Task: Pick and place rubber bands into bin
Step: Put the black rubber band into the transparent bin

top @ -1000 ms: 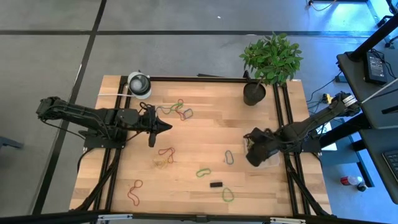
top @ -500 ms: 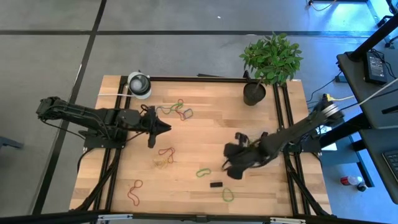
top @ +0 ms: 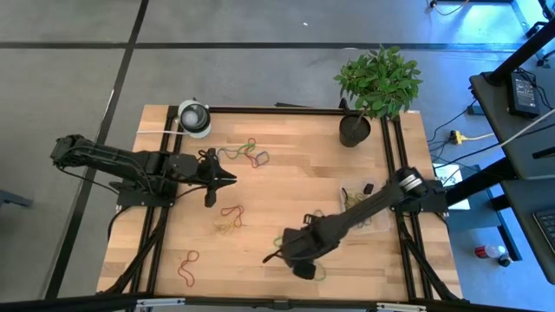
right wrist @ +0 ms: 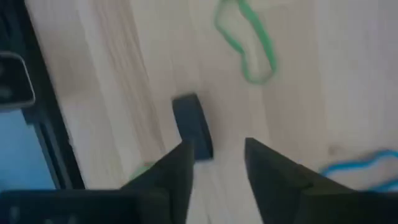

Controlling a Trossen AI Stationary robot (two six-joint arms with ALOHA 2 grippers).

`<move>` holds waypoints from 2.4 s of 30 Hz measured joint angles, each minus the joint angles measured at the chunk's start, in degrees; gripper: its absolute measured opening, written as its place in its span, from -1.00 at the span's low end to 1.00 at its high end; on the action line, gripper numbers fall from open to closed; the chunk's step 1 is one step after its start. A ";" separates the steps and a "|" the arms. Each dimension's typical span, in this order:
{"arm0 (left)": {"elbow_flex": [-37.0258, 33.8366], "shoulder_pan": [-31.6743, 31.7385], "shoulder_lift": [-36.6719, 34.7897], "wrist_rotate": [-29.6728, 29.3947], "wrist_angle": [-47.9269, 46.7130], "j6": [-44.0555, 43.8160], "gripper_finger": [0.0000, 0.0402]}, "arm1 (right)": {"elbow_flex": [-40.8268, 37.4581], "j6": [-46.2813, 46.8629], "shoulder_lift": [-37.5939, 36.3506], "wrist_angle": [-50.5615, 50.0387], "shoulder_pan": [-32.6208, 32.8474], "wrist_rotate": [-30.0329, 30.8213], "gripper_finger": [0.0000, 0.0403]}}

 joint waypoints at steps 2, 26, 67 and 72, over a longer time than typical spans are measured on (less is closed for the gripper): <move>0.01 0.00 0.00 0.00 -0.19 0.00 -0.71 | 0.63 0.82 1.67 0.80 0.03 0.02 -0.14; 0.00 0.00 0.00 2.16 -0.45 -1.97 -0.71 | 0.78 18.28 9.59 2.24 4.90 2.71 -0.93; 0.02 0.00 0.11 -3.65 4.73 -7.90 -0.69 | -58.37 40.12 -52.69 -7.06 5.27 3.45 -0.86; 0.00 0.02 0.11 -4.11 4.62 -8.64 -0.63 | -58.03 35.05 -52.69 -5.78 5.27 3.46 -0.63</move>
